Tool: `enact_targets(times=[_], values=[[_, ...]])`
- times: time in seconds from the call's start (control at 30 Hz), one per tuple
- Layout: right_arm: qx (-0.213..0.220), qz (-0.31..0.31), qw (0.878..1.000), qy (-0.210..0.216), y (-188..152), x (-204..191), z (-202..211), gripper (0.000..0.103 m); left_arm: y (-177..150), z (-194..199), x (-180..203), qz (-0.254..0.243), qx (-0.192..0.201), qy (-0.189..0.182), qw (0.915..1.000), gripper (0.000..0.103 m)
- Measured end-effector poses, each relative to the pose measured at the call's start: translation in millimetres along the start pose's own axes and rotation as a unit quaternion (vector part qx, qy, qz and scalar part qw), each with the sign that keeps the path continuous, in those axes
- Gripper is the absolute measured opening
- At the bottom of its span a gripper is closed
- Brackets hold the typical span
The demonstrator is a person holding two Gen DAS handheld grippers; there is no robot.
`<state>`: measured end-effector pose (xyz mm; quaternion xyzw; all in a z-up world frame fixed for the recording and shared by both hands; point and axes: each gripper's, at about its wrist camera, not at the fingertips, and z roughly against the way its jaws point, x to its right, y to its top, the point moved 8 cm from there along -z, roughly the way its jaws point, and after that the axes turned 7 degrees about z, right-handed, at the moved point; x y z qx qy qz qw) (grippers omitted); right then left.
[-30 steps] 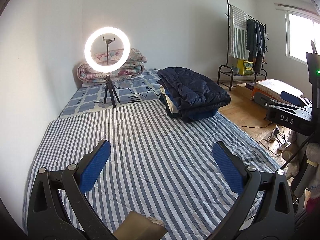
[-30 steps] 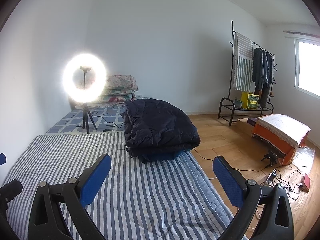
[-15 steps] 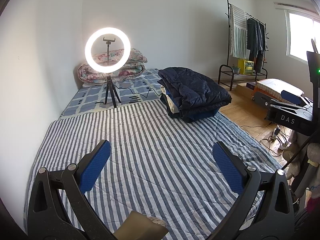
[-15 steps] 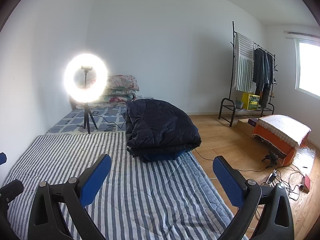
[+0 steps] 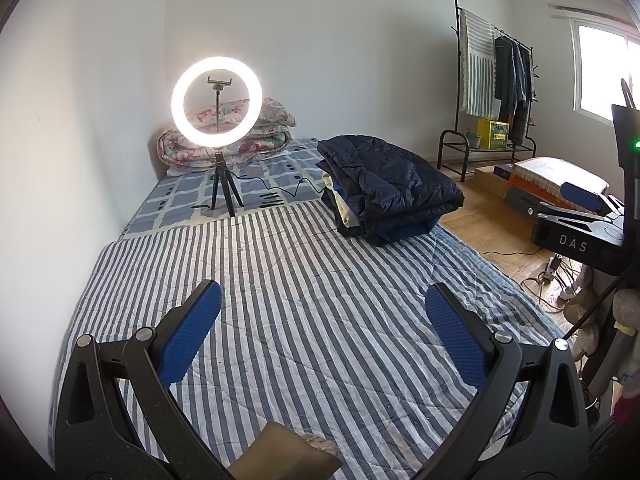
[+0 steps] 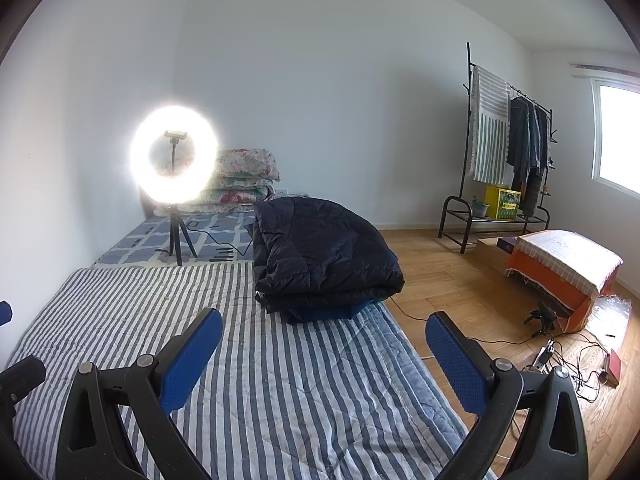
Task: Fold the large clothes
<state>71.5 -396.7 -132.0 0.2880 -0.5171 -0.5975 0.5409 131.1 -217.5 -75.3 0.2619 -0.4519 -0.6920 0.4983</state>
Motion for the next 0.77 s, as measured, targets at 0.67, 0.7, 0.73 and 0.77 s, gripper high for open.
enact_targets(times=[0.67,0.7,0.73,0.77], values=[[-0.010,0.002,1.000,0.007,-3.9,-0.8,-9.5,0.103,3.6,-1.9,-12.1,0.001,0.004,0.015,0.9999,0.103],[-0.011,0.001,1.000,0.007,-4.3,0.3,-9.9,0.103,4.0,-2.2,-12.6,0.001,0.004,0.014,0.9999,0.103],[-0.011,0.000,1.000,0.007,-4.8,1.0,-10.4,0.103,4.5,-2.4,-13.3,0.002,0.005,0.015,0.9999,0.103],[-0.012,-0.002,1.000,0.007,-5.0,1.7,-10.9,0.103,4.1,-2.1,-12.7,0.003,0.005,0.016,0.9999,0.103]])
